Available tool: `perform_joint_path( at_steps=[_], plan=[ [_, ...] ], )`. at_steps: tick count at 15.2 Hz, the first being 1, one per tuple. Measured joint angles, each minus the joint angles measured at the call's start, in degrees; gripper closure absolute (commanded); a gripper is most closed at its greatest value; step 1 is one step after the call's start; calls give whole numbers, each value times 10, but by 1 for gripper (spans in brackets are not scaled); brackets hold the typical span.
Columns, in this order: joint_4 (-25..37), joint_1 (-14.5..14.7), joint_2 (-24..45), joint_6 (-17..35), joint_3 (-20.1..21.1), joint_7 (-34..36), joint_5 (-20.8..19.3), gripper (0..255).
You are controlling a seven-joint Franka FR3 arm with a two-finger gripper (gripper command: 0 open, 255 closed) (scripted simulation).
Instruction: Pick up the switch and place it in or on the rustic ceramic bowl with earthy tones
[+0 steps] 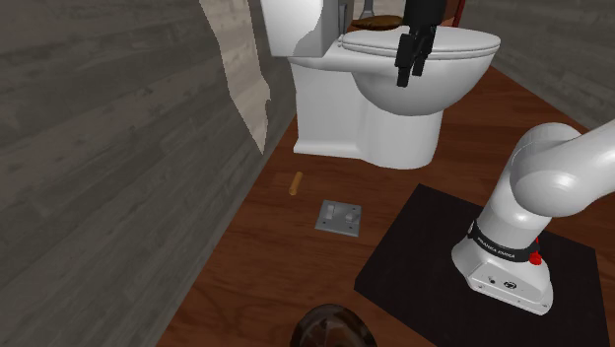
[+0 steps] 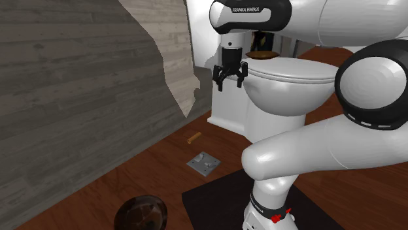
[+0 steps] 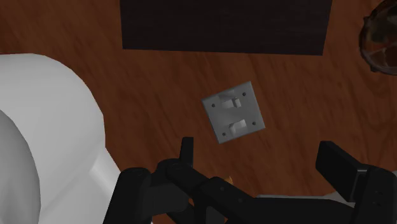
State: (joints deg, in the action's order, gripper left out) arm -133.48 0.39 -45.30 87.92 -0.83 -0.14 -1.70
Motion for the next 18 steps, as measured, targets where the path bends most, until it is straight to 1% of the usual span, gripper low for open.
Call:
perform_joint_path(
  at_steps=[2, 4, 6, 11, 14, 18],
  plan=[
    [-6, 0, 2, 8, 1, 3, 2, 0],
    [-37, -2, 3, 40, 2, 12, 6, 0],
    [-72, -2, 11, 84, 5, 24, 14, 0],
    [-138, -5, 49, 191, 7, 46, 27, 0],
    [-168, -5, 84, 258, 10, 59, 38, 0],
    [-198, -5, 146, 353, 11, 71, 52, 0]
  ],
)
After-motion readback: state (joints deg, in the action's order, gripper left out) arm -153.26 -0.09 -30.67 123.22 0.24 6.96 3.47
